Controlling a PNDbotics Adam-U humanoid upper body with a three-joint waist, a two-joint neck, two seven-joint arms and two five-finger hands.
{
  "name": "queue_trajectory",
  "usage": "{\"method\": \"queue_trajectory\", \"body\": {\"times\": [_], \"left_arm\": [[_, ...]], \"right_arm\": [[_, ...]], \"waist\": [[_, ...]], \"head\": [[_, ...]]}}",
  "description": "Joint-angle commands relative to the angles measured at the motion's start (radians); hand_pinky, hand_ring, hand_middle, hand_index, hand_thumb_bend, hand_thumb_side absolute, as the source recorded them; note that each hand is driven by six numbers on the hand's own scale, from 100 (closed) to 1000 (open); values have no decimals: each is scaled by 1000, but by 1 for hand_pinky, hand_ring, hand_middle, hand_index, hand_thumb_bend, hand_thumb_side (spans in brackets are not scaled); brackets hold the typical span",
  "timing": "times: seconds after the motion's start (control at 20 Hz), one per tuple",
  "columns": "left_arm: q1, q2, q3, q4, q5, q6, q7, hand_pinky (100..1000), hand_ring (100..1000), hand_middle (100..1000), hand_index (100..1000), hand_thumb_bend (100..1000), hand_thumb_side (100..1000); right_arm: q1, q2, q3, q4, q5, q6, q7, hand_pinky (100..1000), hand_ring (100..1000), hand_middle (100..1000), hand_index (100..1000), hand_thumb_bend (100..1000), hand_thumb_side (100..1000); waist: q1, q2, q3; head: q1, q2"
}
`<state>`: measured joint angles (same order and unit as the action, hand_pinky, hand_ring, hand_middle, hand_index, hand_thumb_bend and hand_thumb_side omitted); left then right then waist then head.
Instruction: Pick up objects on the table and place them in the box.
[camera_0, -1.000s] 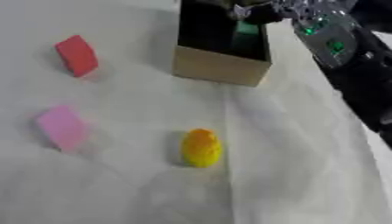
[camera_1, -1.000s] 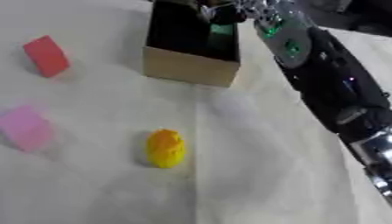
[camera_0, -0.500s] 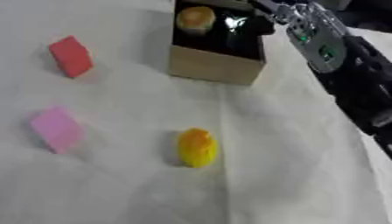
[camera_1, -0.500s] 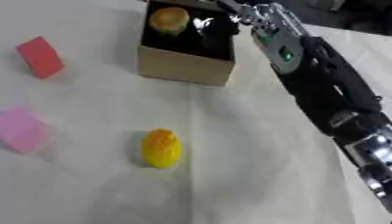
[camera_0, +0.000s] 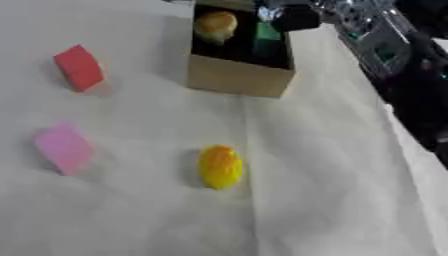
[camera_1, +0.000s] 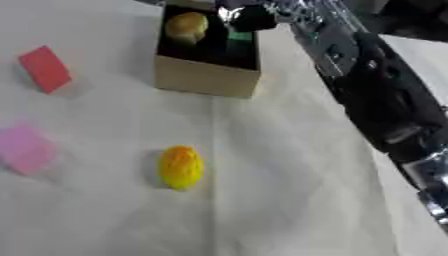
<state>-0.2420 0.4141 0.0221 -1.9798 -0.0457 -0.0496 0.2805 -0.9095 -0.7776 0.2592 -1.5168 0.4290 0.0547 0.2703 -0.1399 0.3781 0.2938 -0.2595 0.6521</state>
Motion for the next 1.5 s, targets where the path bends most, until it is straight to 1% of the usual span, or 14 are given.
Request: {"method": "queue_trajectory", "body": {"times": [0.05, 0.15, 0.2, 0.25, 0.35, 0.45, 0.55, 0.65, 0.8, 1.05, 1.25, 1.3, 1.45, 1.5], "left_arm": [[1, 18, 10, -20, 0, 1, 5, 924, 691, 636, 796, 112, 603], [2, 16, 10, -20, 0, 1, 6, 924, 691, 636, 796, 112, 603], [1, 15, 9, -20, 0, 1, 6, 924, 692, 636, 796, 113, 602], [1, 14, 9, -20, 1, 1, 5, 924, 692, 636, 796, 113, 602], [1, 12, 9, -20, 1, 1, 5, 924, 692, 635, 796, 113, 602], [3, 10, 9, -20, 2, 1, 5, 924, 691, 635, 796, 112, 603], [6, 7, 9, -20, 3, 2, 4, 924, 691, 635, 796, 111, 604], [8, 5, 9, -20, 4, 2, 4, 925, 692, 635, 796, 111, 603], [10, 2, 8, -20, 5, 2, 3, 925, 691, 635, 796, 111, 604], [14, 0, 7, -20, 6, 2, 0, 926, 691, 634, 796, 109, 606], [17, -3, 7, -20, 7, 3, -1, 926, 691, 634, 796, 107, 609], [17, -4, 7, -20, 8, 3, -1, 926, 691, 634, 796, 106, 609], [19, -4, 7, -20, 8, 3, -2, 927, 691, 635, 796, 105, 611], [20, -5, 7, -20, 8, 4, -3, 927, 691, 635, 796, 106, 611]], "right_arm": [[44, -114, -10, -232, -47, 8, 5, 849, 875, 855, 883, 100, 319], [112, -169, -5, -395, -63, 9, 40, 843, 866, 843, 879, 100, 319], [137, -188, 2, -440, -69, -7, 61, 840, 863, 838, 878, 100, 330], [156, -202, 11, -462, -72, -37, 80, 839, 862, 835, 877, 100, 339], [192, -219, 32, -478, -69, -119, 106, 837, 860, 830, 877, 100, 349], [225, -227, 49, -482, -60, -191, 114, 833, 854, 827, 877, 100, 375], [252, -223, 70, -483, -50, -242, 113, 830, 851, 828, 880, 100, 383], [271, -213, 94, -483, -35, -271, 119, 828, 848, 833, 890, 100, 418], [289, -191, 125, -483, -7, -272, 135, 829, 849, 845, 902, 100, 445], [293, -142, 167, -483, 27, -221, 176, 829, 848, 844, 912, 100, 500], [284, -103, 188, -483, 54, -196, 204, 830, 848, 841, 911, 100, 493], [282, -96, 193, -483, 61, -192, 210, 831, 850, 842, 912, 100, 514], [278, -87, 206, -483, 83, -178, 237, 838, 859, 851, 920, 100, 524], [276, -85, 210, -483, 92, -174, 249, 840, 862, 854, 922, 100, 510]], "waist": [[14, -27, -11], [18, -29, -21], [20, -31, -25], [22, -32, -27], [27, -35, -32], [31, -36, -35], [35, -37, -37], [39, -38, -39], [44, -39, -43], [52, -36, -54], [58, -31, -61], [59, -29, -62], [60, -28, -65], [60, -28, -65]], "head": [[20, 7], [30, 9], [32, 10], [33, 11], [36, 12], [41, 12], [46, 10], [52, 9], [54, 8], [56, 14], [59, 17], [60, 19], [62, 22], [63, 22]]}}
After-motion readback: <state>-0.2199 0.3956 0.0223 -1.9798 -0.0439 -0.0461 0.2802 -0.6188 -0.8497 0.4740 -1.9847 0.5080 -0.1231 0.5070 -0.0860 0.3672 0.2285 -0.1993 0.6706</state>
